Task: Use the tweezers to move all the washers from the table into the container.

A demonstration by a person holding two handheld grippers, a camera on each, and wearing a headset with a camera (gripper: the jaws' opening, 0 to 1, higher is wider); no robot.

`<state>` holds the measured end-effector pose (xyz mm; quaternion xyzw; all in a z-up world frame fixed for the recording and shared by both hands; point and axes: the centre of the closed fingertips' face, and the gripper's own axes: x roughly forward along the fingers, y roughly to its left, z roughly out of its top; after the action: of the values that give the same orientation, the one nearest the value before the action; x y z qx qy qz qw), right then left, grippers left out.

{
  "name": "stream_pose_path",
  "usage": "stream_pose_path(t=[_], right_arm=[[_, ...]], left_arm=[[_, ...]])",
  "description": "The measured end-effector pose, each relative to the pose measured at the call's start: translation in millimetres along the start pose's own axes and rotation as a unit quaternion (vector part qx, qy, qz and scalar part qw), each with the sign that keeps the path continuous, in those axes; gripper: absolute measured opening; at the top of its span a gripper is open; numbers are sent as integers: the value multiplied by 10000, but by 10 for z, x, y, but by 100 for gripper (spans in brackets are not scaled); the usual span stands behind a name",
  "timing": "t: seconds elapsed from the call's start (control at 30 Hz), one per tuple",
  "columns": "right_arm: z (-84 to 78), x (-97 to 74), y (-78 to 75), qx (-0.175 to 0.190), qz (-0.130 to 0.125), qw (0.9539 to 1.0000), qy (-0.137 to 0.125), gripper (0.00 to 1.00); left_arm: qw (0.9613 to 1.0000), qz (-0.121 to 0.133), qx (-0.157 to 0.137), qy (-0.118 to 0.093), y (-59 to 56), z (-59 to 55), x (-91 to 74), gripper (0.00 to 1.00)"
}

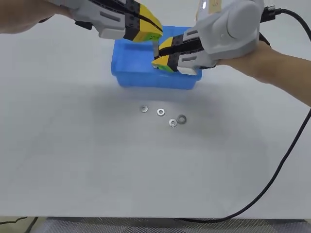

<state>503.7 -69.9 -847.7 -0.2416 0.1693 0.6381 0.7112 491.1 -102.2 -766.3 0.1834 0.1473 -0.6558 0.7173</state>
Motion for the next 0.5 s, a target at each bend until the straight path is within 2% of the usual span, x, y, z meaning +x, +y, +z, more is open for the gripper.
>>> stream_pose_path(t=[0.33, 0.5], right_arm=[[249, -142, -9, -169, -121, 9997, -105, 12], [424, -259, 60, -196, -179, 9994, -240, 12]], left_arm=[[9996, 47, 270, -47, -55, 263, -141, 5], [9990, 83, 425, -76, -149, 445, -248, 5]])
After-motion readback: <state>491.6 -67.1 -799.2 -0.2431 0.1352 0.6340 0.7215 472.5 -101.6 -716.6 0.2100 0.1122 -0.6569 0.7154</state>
